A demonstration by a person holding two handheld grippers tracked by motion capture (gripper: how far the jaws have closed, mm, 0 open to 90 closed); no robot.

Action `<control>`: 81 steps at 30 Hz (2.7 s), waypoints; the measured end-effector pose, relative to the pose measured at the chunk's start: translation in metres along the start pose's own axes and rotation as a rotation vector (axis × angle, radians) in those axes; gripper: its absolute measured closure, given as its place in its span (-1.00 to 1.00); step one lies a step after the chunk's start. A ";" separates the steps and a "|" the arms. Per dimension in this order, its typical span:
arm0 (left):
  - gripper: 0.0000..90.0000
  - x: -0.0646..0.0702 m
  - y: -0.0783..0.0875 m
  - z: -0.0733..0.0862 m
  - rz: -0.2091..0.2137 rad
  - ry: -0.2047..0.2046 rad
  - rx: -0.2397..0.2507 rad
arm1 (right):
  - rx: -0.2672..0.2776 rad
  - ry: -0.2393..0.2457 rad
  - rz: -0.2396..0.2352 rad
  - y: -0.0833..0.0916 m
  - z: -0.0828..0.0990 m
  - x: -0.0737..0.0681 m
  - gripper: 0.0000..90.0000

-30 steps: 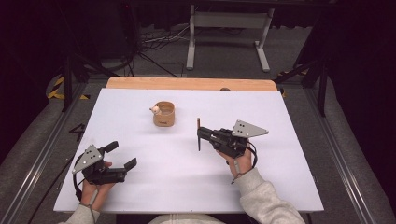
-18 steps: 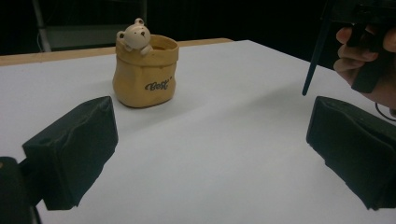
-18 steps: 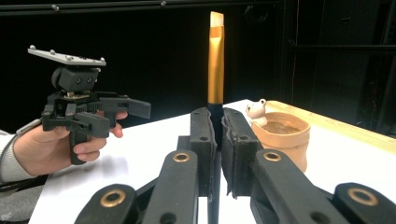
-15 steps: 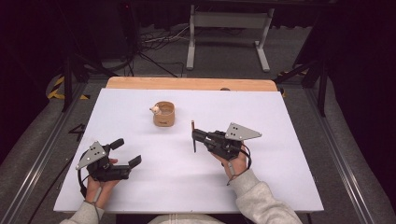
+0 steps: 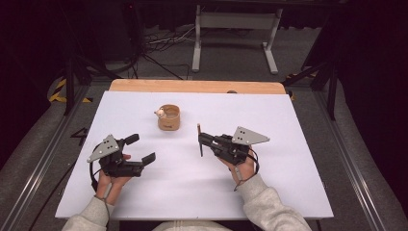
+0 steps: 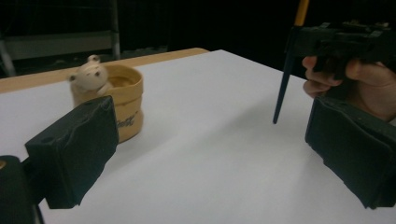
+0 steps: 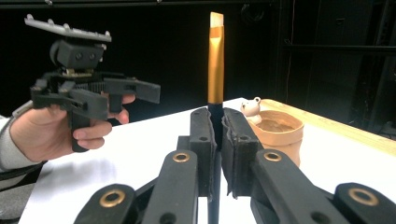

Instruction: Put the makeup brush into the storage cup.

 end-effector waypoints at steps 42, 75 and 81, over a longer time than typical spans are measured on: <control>-0.65 0.052 -0.095 -0.038 0.173 -0.006 -0.029 | -0.028 0.003 0.003 -0.003 0.008 -0.002 0.85; 0.66 0.053 -0.106 -0.031 0.151 0.001 -0.022 | -0.035 0.006 0.008 -0.003 0.009 -0.002 0.85; 0.81 0.056 -0.106 -0.030 0.157 -0.009 -0.025 | -0.034 0.004 0.010 -0.003 0.009 -0.002 0.85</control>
Point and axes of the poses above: each handheld gripper's, and its own axes: y roughly backward along the jaws, z roughly out of its underside, x roughly to its right, the point moved 5 cm from there along -y, roughly forward along the jaws, and after that the axes turned 12 degrees about x, right-handed, at the moved point
